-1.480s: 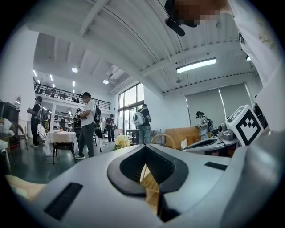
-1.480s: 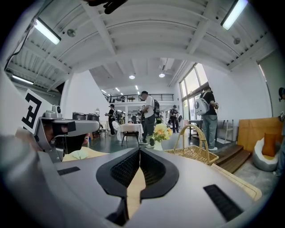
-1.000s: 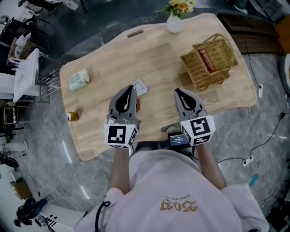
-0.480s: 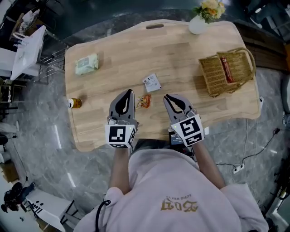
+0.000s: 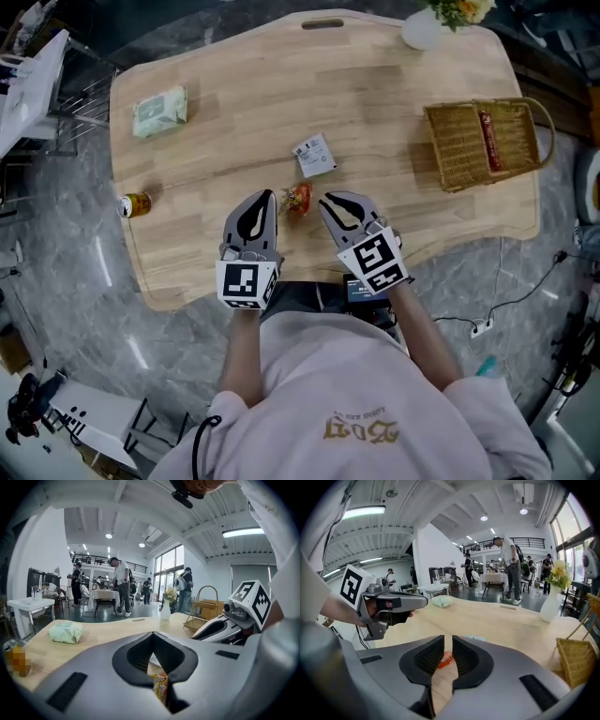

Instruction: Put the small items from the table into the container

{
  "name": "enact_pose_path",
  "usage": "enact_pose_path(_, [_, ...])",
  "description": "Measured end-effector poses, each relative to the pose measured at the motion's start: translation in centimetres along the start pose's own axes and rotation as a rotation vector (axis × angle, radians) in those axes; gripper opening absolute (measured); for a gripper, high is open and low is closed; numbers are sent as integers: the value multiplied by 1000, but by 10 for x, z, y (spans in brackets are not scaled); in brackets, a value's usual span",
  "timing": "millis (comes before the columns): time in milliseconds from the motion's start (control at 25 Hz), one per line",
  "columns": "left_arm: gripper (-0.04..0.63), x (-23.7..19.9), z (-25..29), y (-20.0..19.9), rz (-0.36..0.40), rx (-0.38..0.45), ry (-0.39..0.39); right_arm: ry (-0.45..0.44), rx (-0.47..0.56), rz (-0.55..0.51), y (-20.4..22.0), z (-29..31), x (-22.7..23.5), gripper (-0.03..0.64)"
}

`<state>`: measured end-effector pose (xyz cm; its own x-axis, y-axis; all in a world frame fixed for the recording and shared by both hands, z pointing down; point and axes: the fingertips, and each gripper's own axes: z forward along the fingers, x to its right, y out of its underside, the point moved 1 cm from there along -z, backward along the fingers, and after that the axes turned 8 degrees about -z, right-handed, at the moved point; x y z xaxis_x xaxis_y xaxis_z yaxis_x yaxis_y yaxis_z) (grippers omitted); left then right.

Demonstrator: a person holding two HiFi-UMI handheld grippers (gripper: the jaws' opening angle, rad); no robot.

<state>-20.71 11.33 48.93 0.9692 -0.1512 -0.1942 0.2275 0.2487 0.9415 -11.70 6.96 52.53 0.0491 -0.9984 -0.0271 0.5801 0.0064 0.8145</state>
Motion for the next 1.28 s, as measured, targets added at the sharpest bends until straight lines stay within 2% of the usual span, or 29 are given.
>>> enact_pose_path(320, [5, -8, 16, 51, -45, -87, 39, -82, -102, -33, 34, 42, -17, 98])
enact_pose_path(560, [5, -15, 22, 63, -66, -110, 57, -120, -172, -82, 50, 65, -25, 154])
enact_pose_path(760, [5, -23, 25, 63, -85, -111, 59, -142, -209, -189, 50, 80, -28, 173])
enact_pose_path(1000, [5, -33, 32, 66, -108, -120, 59, -178, -265, -382, 51, 97, -35, 172])
enact_pose_path(1120, [5, -37, 35, 66, -114, -122, 61, -194, -284, -399, 52, 102, -35, 167])
enact_pose_path(1200, [5, -39, 36, 65, -119, -122, 60, -188, -277, -393, 49, 103, -33, 102])
enact_pose_path(1280, [5, -41, 36, 64, -125, -120, 59, -181, -264, -378, 46, 103, -31, 74])
